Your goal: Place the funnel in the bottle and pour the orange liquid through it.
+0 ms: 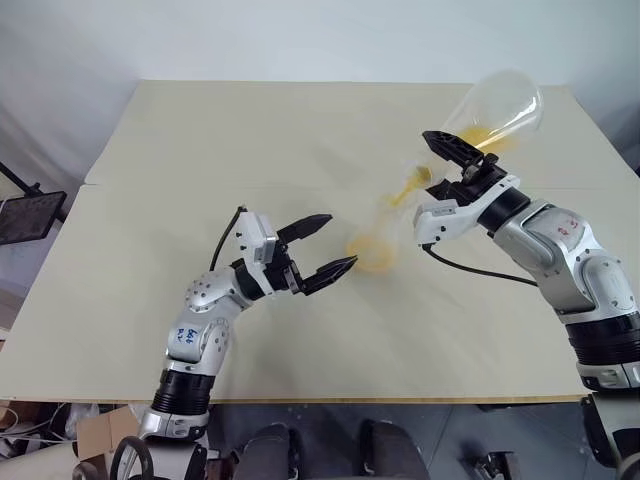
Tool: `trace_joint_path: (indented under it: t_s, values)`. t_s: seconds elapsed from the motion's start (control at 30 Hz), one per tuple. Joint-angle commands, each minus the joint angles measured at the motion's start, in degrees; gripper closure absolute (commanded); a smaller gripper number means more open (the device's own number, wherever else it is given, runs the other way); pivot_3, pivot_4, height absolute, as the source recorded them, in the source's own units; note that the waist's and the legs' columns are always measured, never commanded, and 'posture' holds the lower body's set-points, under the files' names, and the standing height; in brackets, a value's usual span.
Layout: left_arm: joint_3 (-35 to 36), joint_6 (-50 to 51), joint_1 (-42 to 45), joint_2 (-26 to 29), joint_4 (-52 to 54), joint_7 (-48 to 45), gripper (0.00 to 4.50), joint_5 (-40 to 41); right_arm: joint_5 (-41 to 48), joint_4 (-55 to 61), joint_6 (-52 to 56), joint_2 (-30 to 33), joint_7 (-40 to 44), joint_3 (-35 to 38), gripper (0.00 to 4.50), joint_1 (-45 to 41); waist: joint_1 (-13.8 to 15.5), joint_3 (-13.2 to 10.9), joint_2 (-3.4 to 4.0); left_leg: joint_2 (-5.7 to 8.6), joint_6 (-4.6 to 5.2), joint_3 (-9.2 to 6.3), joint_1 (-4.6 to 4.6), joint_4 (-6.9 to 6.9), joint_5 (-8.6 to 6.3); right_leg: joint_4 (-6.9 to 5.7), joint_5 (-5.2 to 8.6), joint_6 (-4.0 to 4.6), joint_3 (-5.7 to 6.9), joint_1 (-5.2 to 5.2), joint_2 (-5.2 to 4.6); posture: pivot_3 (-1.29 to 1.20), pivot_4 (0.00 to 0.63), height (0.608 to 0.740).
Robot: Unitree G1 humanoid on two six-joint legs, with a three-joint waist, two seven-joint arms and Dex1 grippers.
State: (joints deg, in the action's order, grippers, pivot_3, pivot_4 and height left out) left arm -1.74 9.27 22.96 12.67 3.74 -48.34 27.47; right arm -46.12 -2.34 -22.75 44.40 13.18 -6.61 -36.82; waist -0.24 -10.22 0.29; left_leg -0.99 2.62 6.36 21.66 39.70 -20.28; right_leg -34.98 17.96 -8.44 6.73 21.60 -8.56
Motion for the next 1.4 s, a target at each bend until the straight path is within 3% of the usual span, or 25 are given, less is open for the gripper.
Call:
trace_joint_path:
  t_s: [0.03,1.4]
  values:
    - [-0.52,-0.87,-0.25,-0.14,2.22,-0.09,0.00,0.18,-0.10,1.49,-0.83,1.24,-1.37,0.41,1.67,-1.75,0.02,0.00,0.00,0.00,0.00,0.00,0.00,0.00,0.00,0.00,0.00,0.00,0.00,0.00,0.00,0.00,0.150,0.740]
    - [0.21,-4.14,-0.32,-1.20,0.85,0.71,0.00,-0.20,-1.67,1.60,-3.02,2.36,-3.07,1.15,1.67,-1.85,0.03,0.00,0.00,0.00,0.00,0.00,0.00,0.00,0.00,0.01,0.00,0.00,0.00,0.00,0.00,0.00,0.150,0.740]
